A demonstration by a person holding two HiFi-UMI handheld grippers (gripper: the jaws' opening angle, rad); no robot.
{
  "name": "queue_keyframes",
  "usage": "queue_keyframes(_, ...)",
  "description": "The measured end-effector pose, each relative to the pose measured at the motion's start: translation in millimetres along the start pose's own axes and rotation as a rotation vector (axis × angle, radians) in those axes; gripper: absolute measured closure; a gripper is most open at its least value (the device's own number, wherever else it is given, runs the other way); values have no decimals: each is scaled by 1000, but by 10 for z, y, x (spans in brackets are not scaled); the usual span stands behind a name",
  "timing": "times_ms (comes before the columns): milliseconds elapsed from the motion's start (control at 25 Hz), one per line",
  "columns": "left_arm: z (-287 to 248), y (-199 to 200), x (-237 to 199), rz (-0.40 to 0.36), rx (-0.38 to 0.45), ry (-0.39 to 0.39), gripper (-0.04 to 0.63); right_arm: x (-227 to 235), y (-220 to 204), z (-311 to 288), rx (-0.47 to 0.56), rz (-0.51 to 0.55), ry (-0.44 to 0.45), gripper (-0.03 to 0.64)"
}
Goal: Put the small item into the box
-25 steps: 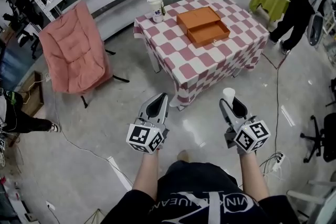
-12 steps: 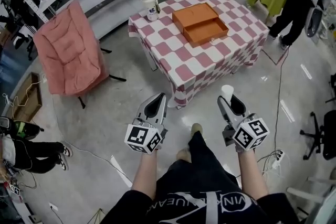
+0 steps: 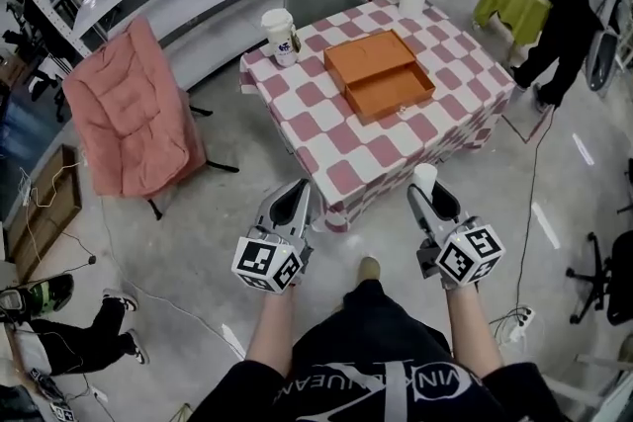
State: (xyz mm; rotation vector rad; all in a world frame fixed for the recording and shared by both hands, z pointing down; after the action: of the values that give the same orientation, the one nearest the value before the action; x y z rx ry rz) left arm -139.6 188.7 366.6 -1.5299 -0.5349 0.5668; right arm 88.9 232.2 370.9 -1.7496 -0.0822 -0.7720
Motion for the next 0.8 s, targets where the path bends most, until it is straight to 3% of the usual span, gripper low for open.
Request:
queue_keyframes(360, -557, -7, -104, -12, -5, 1, 581, 407, 238, -407, -11, -16, 14, 439)
queue_keyframes(800, -824, -71, -250, -7, -47, 58, 581, 696, 327, -735, -46, -56, 51, 439)
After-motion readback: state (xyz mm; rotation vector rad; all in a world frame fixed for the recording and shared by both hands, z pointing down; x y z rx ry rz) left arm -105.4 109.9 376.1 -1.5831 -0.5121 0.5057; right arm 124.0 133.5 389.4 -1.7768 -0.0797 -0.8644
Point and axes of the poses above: the fingertips, and each gripper's own axes: z backward along the fingers, x to its right, y out of its top, the point moved 2 cm from there along z, backward along the fingers, and after that the axes turned 11 degrees about -z, right-handed, at the moved point
